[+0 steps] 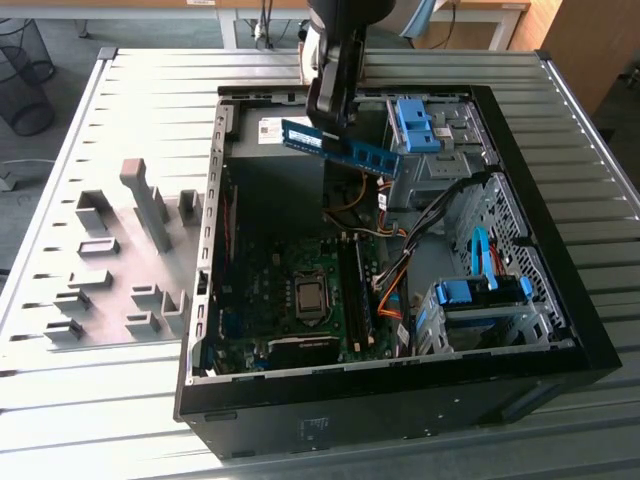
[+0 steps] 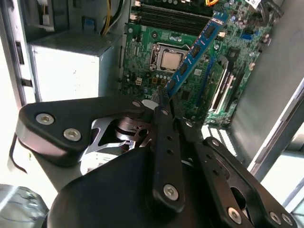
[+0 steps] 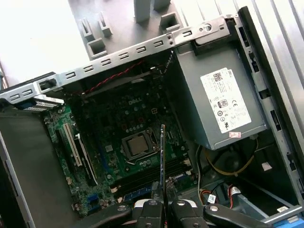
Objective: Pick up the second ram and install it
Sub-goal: 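Insert the second ram into the second slot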
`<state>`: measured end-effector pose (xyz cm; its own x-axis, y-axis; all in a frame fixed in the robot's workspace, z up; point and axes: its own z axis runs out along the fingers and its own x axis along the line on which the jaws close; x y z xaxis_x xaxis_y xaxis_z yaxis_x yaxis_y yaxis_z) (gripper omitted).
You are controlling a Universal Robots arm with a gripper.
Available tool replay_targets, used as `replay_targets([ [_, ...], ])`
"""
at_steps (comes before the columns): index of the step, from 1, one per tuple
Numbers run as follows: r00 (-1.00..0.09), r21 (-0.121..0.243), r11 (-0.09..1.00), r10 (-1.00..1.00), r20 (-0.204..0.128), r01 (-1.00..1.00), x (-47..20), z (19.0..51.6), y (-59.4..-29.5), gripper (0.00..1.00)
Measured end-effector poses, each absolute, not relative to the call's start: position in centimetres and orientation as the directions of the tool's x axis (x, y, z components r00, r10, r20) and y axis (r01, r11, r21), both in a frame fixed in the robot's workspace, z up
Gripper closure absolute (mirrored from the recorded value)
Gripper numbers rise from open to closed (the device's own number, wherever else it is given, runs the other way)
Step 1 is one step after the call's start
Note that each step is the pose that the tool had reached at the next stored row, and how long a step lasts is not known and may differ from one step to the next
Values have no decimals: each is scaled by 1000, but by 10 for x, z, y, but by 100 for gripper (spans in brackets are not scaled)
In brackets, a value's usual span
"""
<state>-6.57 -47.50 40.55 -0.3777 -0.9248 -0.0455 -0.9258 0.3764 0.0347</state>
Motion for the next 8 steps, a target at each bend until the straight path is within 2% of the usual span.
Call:
replay_targets([
  [8,-507,34,506,-861,-44,-862,-66,403,-475,86],
])
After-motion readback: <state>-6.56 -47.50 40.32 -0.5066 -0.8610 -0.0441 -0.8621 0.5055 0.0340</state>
